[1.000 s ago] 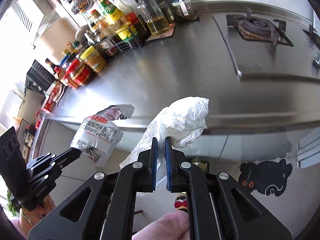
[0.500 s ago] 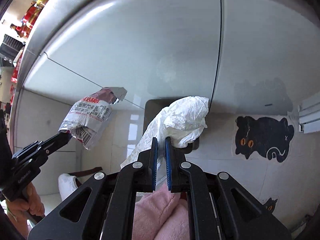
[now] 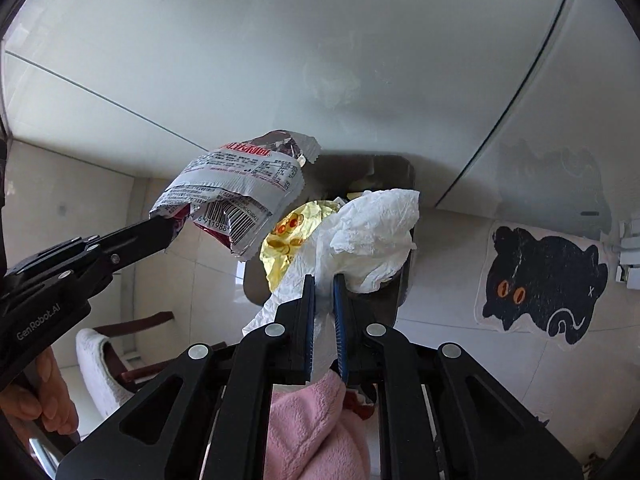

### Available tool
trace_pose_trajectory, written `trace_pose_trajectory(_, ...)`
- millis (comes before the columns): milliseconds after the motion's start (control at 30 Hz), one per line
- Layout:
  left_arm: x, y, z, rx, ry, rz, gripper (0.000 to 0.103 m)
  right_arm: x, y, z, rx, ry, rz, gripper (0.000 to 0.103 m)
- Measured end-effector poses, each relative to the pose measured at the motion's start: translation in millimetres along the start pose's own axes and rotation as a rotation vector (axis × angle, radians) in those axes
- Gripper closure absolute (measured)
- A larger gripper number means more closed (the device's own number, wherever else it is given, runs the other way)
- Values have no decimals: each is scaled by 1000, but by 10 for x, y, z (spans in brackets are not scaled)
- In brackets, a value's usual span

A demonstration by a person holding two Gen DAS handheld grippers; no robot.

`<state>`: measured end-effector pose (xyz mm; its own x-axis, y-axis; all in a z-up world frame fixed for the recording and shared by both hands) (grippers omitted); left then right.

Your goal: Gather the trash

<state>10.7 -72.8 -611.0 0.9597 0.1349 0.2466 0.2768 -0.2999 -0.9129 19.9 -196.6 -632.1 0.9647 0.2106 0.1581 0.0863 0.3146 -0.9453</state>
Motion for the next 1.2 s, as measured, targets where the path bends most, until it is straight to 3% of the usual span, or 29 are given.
trace_pose_trajectory(167,101,130,44,11,17,15,99,40,88,-41,-28,-16,21,86)
trace_pose_trajectory(233,133,115,25,10,19,10,97,49,77,-77,-14,-8,18,64)
trace_pose_trajectory(267,141,111,24,3,15,12,92,51,61,-78,-2,-5,15,51)
trace_pose_trajectory(433,148,57,9,-15,4,12,65,57,-34,-74,-7,-15,5,50)
trace_pose_trajectory(500,157,-2,-10,-15,3,5,57,34,-103,-74,-15,-17,0,40)
trace_pose_trajectory(567,165,-83,-41,-11,4,-3,36,-6,-208,-69,-26,-20,-6,30)
trace_pose_trajectory(700,236,-346,-136,-11,12,-24,13,-94,-515,-61,-56,-25,-28,12)
trace_pose_trajectory(900,295,-1051,-402,-24,32,-87,8,-151,-1280,49,-52,8,-99,3)
trace_pose_trajectory(1200,416,-2419,-832,0,82,-251,8,-92,-2616,407,-72,-9,-265,3)
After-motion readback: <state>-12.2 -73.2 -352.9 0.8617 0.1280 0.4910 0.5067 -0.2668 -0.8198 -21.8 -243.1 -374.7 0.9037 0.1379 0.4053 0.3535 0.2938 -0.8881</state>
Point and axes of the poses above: each gripper's, at about its wrist camera, not at the fingertips, and y roughly the way its jaws point, z to its left, x to its top, the point moved 5 cm from there along y, roughly the way its jaws point, and after that the axes turned 2 degrees about -z, right-handed, at the moved point
